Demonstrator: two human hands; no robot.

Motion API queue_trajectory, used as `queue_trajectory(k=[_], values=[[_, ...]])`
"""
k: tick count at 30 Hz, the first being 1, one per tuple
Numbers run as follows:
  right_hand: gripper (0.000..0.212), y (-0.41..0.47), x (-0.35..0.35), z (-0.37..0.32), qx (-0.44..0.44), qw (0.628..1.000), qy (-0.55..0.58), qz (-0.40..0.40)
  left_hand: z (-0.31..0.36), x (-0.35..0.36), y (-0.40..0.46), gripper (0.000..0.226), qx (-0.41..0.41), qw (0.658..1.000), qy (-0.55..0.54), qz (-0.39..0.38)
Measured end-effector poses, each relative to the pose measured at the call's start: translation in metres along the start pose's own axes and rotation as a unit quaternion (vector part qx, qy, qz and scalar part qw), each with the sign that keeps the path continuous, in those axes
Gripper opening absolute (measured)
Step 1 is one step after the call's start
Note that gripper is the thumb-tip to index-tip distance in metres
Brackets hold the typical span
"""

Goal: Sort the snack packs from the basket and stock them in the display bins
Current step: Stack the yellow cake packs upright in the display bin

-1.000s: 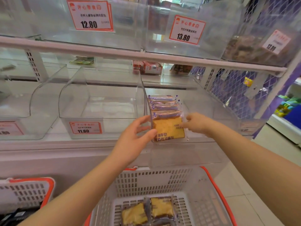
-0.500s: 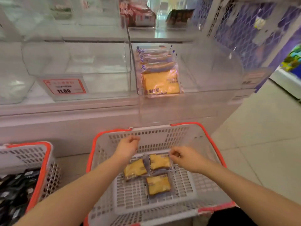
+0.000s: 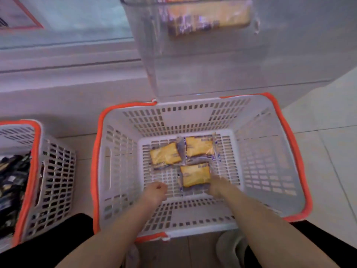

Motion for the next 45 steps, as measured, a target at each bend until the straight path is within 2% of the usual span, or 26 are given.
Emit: queue_trajectory(k=[2,4,7,9,11,13,15,18,21,26,28,30,32,34,36,37,39,40,42,45], values=[[0.064,0.010,0.007,0.008,0.036,0.999,0.003,-0.010,-0.011,-0.001,-0.001,0.028,0.004,1.000,0.013,-0.007],[0.049,0.022,0.013,0.013,0.058,0.998,0.040,-0.003,-0.019,-0.004,-0.003,0.028,0.006,1.000,0.024,-0.004],[0.030,0.036,0.016,0.014,0.071,0.985,0.150,0.054,-0.023,-0.007,-0.007,0.023,-0.010,1.000,0.014,-0.006],[0.023,0.037,0.018,0.014,0.082,0.971,0.212,0.071,-0.020,-0.008,-0.007,0.015,0.012,0.998,0.061,-0.010],[0.020,0.033,0.015,0.013,0.080,0.970,0.222,0.062,-0.011,-0.010,-0.008,0.011,0.056,0.991,0.119,-0.007],[0.023,0.025,0.005,0.009,0.041,0.985,0.156,0.064,0.004,-0.011,-0.012,0.010,0.106,0.984,0.141,-0.008],[0.031,0.011,-0.010,0.002,-0.036,0.989,0.099,0.109,0.020,-0.012,-0.016,0.010,0.158,0.977,0.142,-0.010],[0.015,-0.027,-0.029,-0.008,-0.182,0.970,0.050,0.156,0.045,-0.014,-0.028,0.019,0.245,0.955,0.166,0.001],[0.007,-0.066,-0.040,-0.012,-0.277,0.936,-0.057,0.207,0.068,-0.016,-0.041,0.032,0.370,0.899,0.235,0.014],[0.012,-0.138,-0.057,-0.008,-0.399,0.853,-0.151,0.300,0.099,-0.017,-0.076,0.050,0.549,0.728,0.410,0.000],[0.007,-0.162,-0.059,-0.004,-0.423,0.820,-0.162,0.350,0.105,-0.015,-0.088,0.055,0.574,0.685,0.449,-0.005],[0.012,-0.180,-0.057,0.000,-0.418,0.811,-0.169,0.373,0.108,-0.014,-0.099,0.059,0.587,0.650,0.483,0.002],[0.022,-0.193,-0.053,0.004,-0.409,0.800,-0.178,0.400,0.112,-0.013,-0.112,0.064,0.620,0.598,0.508,0.023],[0.023,-0.202,-0.051,0.003,-0.400,0.807,-0.180,0.397,0.118,-0.012,-0.126,0.068,0.654,0.552,0.515,0.038],[0.019,-0.213,-0.052,0.001,-0.389,0.838,-0.078,0.373,0.127,-0.011,-0.137,0.067,0.640,0.550,0.536,0.022],[0.015,-0.217,-0.050,0.000,-0.399,0.830,-0.015,0.390,0.132,-0.012,-0.143,0.059,0.624,0.557,0.549,0.007],[0.006,-0.231,-0.051,0.000,-0.384,0.807,0.024,0.448,0.140,-0.017,-0.152,0.044,0.589,0.569,0.574,-0.009],[0.009,-0.238,-0.053,-0.002,-0.393,0.795,0.053,0.458,0.143,-0.021,-0.157,0.041,0.572,0.586,0.574,-0.012],[0.016,-0.247,-0.054,-0.006,-0.409,0.757,0.073,0.504,0.146,-0.029,-0.167,0.043,0.555,0.623,0.551,-0.006],[0.015,-0.258,-0.065,-0.013,-0.409,0.758,0.175,0.477,0.148,-0.042,-0.179,0.049,0.548,0.631,0.547,0.034]])
Point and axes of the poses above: each hand's wrist, its own y-axis towards the middle knuckle, its own x-axis out of the palm, z = x × y, the point moved 1 cm from there along y, towards the middle knuckle, and after that the axes turned 1 degree about -y, right-handed, at the moved point
